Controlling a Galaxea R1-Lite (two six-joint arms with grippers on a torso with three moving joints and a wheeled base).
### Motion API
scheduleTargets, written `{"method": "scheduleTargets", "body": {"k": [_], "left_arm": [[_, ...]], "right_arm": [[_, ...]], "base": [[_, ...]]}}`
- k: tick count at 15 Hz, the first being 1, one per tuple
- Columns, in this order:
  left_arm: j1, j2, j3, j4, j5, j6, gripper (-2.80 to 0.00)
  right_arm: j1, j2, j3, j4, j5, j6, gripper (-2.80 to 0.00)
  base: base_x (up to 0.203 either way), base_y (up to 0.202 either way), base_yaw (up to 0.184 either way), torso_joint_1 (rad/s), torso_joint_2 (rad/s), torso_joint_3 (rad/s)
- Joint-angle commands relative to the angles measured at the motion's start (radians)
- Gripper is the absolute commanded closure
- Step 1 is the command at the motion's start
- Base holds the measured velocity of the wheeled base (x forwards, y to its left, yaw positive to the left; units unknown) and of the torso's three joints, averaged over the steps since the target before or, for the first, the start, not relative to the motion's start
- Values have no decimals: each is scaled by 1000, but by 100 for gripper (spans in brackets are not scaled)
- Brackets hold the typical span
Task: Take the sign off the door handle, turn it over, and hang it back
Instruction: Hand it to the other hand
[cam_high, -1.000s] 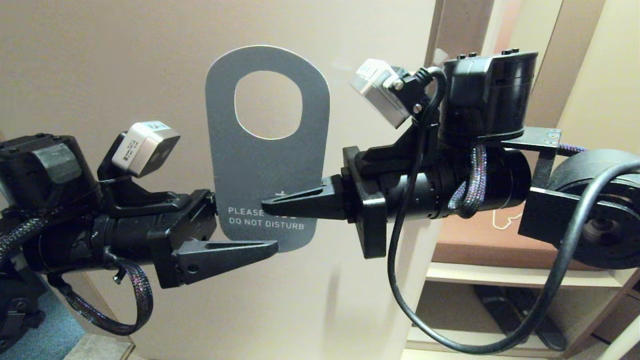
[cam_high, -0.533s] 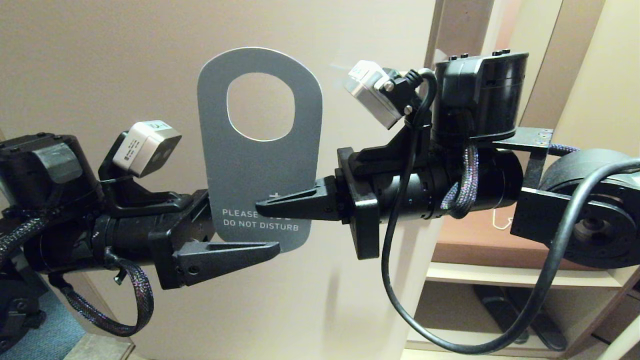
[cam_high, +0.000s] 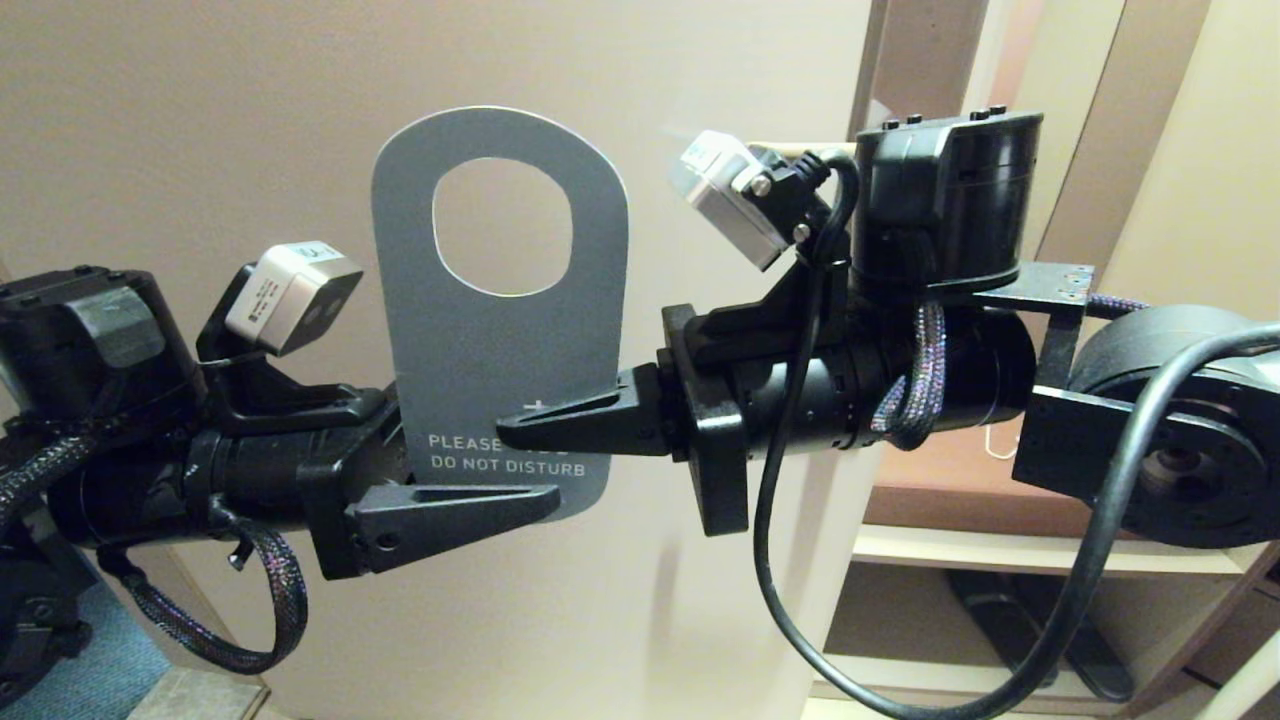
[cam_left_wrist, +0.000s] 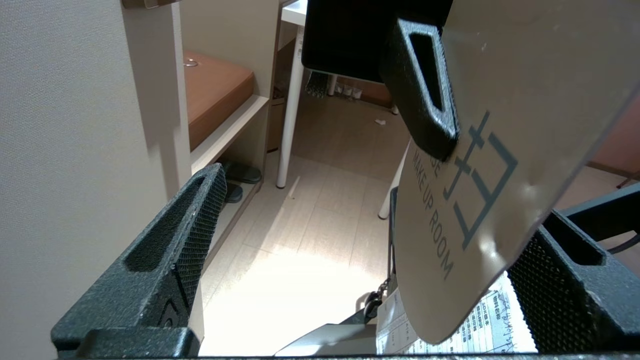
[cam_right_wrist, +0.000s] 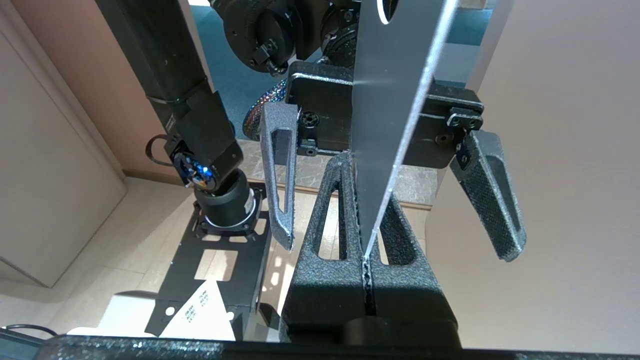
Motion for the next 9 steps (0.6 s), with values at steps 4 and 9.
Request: {"method": "scheduleTargets", "body": {"k": [4,9], "left_arm": [[0,-2,0,-5,-7,-2,0],[-3,-6,2,-4,-7,-3,0]], "right_arm": [[6,6,0,-2,4,-1,0],[7,7,2,-2,4,-1,0]], "base": [[0,0,0,0,0,0],[0,0,0,0,0,0]]}}
